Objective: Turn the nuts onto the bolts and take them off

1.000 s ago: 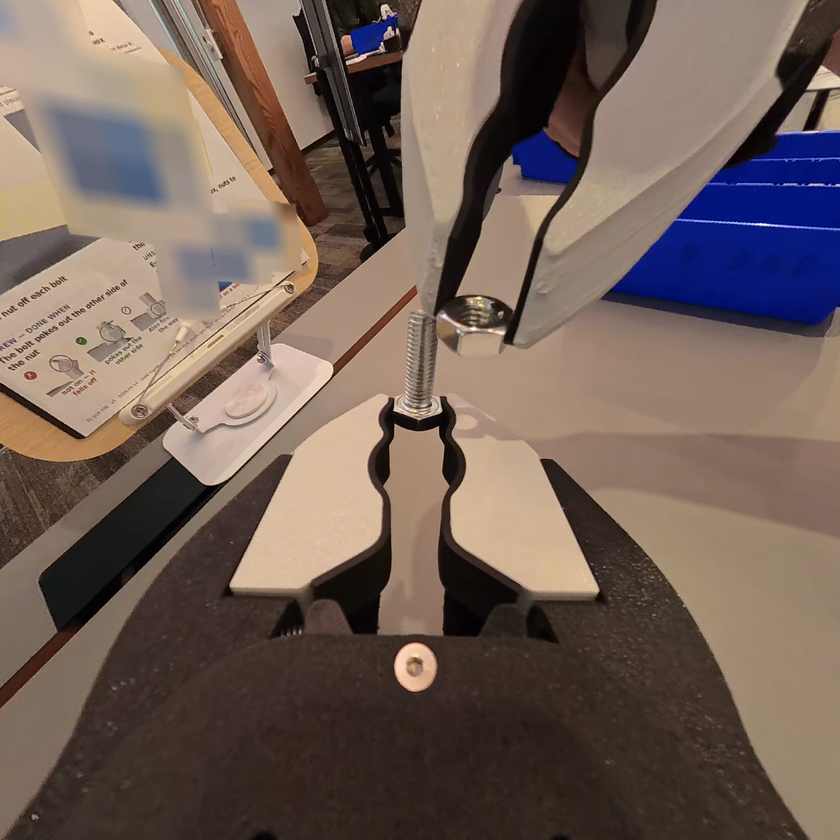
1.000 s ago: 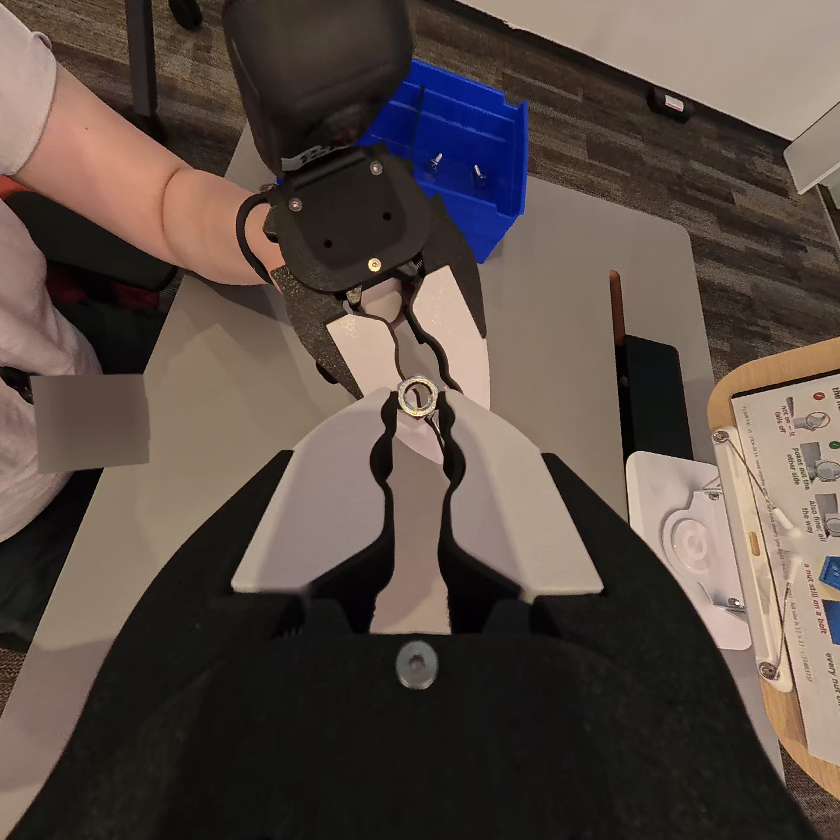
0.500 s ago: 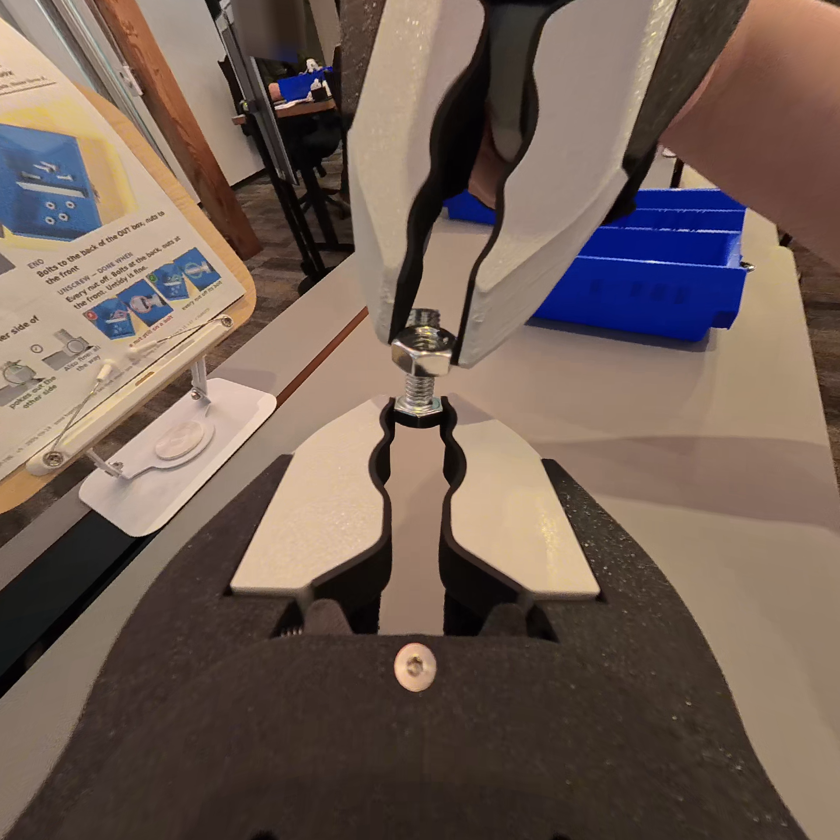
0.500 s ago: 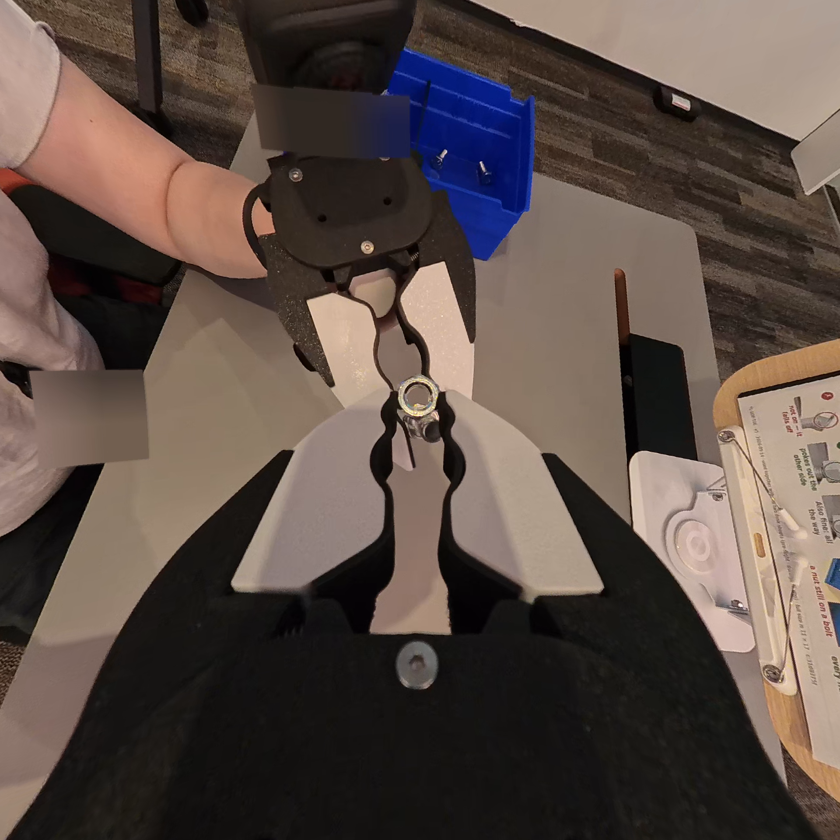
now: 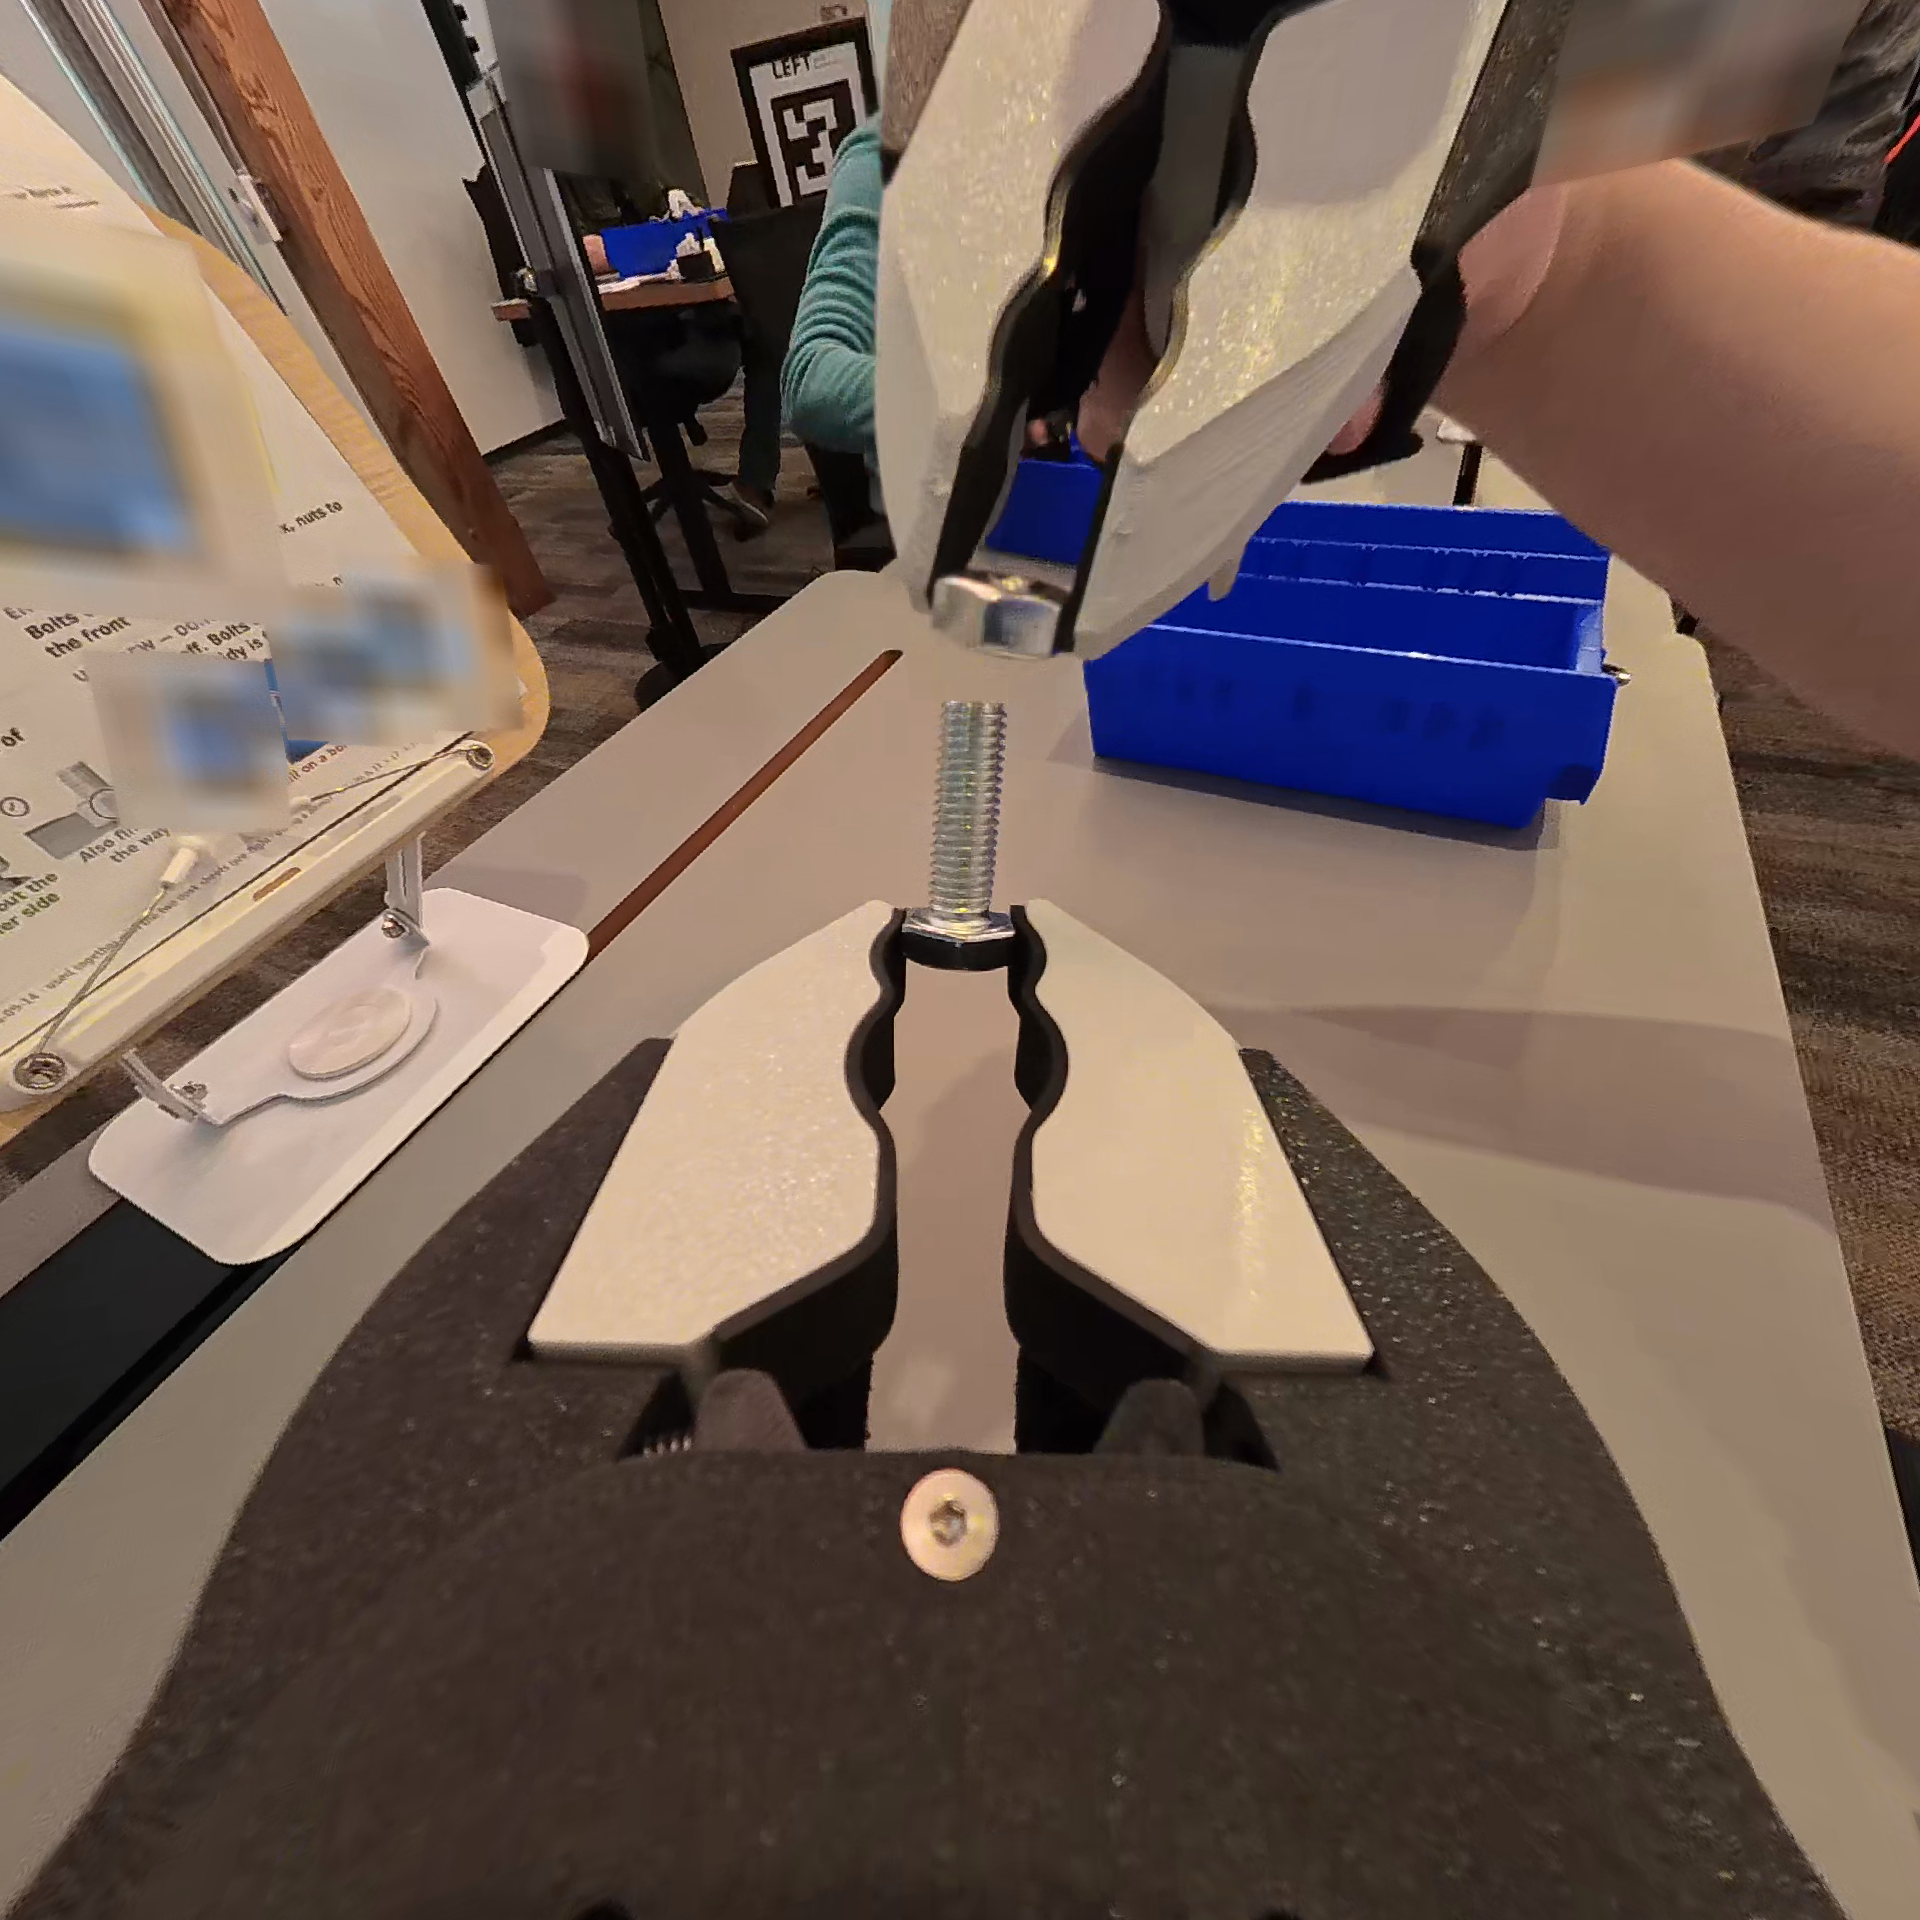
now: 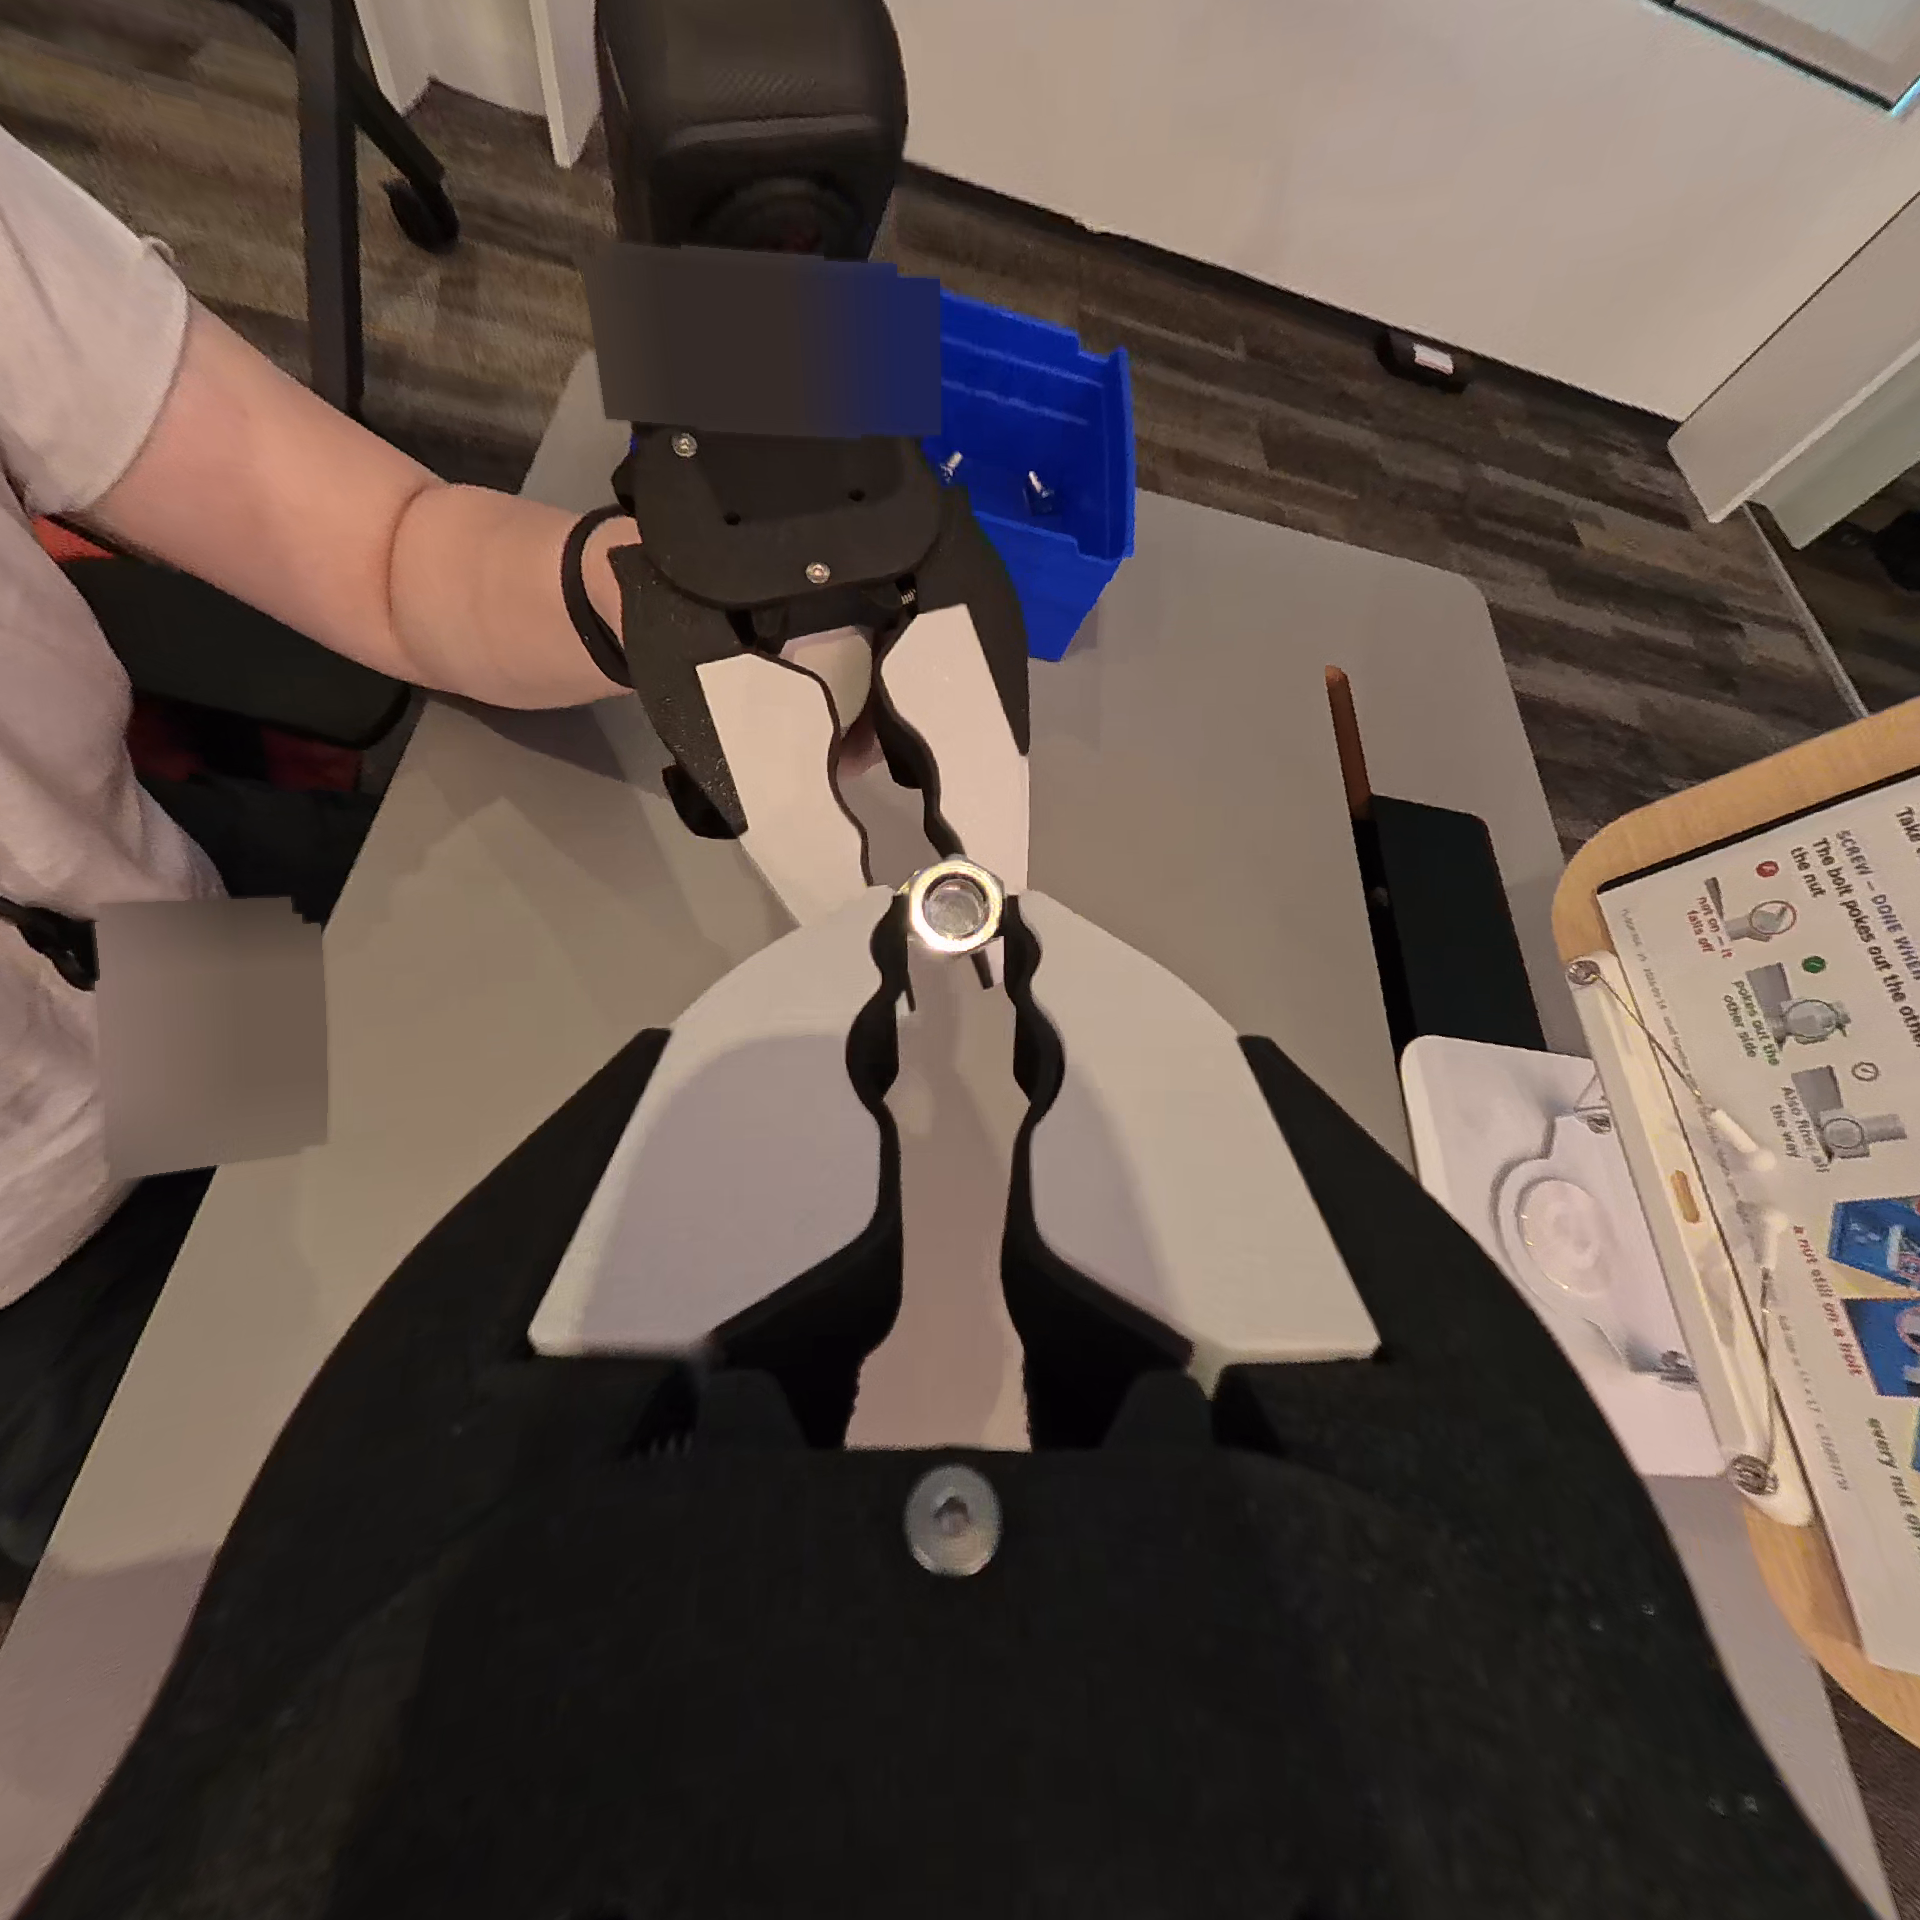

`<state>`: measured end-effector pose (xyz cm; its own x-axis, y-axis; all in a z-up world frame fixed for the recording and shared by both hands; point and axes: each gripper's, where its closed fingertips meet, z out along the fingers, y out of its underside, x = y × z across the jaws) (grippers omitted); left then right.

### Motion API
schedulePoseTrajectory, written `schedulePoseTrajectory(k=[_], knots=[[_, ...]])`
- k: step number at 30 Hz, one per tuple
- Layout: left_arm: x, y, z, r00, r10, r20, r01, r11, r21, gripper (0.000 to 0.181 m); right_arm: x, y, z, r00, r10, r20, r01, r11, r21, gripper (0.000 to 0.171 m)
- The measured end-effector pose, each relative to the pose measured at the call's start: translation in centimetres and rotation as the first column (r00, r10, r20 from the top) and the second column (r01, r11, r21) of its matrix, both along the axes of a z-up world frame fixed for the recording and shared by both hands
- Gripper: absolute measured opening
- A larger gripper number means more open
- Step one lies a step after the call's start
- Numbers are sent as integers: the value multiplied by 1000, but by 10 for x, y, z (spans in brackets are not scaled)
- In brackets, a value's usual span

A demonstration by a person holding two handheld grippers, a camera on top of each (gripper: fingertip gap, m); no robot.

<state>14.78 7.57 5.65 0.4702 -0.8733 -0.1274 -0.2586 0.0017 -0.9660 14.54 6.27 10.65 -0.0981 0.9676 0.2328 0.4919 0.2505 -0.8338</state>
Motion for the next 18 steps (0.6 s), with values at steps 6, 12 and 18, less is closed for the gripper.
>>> schedulePoseTrajectory(k=[6,12,18], knots=[[0,-3,5,999,-22,38,22,1000,1,18,-7,-5,-1,998,29,-53,-30,999,-23,17],[0,-5,9,997,-38,60,38,999,3,18,-11,-5,4,997,39,-70,-41,999,-17,17],[2,-12,14,987,-102,122,106,994,-26,18,-15,-10,8,996,58,-68,-60,998,-18,17]])
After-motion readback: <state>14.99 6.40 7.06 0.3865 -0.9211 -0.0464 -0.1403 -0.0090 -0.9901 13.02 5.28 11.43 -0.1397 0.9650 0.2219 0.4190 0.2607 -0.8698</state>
